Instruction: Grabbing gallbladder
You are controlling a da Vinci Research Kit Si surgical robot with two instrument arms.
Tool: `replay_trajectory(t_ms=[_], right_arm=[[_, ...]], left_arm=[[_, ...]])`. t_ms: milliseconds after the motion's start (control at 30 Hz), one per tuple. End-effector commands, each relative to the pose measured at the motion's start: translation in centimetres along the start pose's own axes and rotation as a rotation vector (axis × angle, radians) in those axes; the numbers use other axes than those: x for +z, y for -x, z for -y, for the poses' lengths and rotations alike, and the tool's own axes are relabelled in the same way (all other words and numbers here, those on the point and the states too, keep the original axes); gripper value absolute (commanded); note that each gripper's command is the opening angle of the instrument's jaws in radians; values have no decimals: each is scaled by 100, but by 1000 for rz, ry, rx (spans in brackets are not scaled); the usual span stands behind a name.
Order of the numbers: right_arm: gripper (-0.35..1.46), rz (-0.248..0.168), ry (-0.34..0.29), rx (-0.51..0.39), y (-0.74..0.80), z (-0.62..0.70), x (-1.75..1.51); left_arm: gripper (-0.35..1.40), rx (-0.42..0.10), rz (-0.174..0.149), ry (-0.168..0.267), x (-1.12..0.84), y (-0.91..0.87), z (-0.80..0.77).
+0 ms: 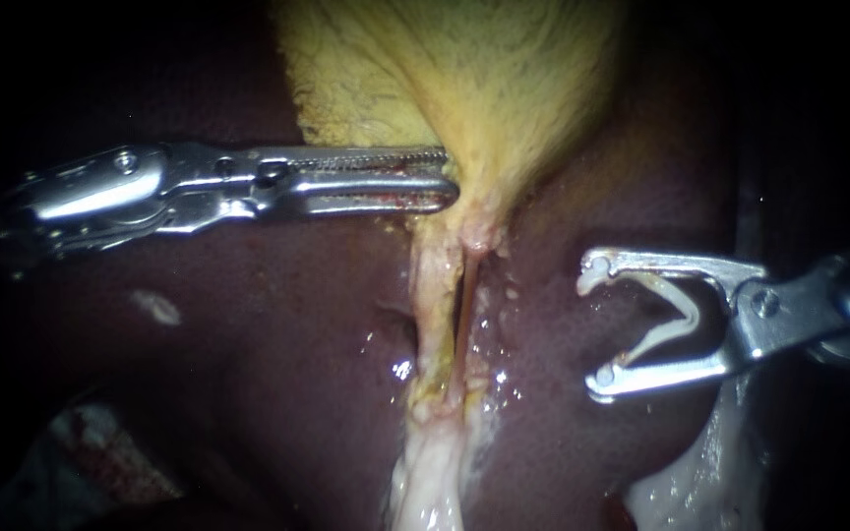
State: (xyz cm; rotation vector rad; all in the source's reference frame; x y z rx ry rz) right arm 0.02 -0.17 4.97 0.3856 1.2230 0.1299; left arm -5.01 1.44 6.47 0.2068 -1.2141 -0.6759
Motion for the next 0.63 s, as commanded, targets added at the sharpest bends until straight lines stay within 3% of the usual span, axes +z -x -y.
replay_trajectory(t_ms=[33,633], right_arm=[[59,0,0,0,0,0,0],[59,0,0,0,0,0,0]], left_arm=[[-35,1,-3,-1,-1,0,-1],[-35,-4,-13,4,-9,-1,5]])
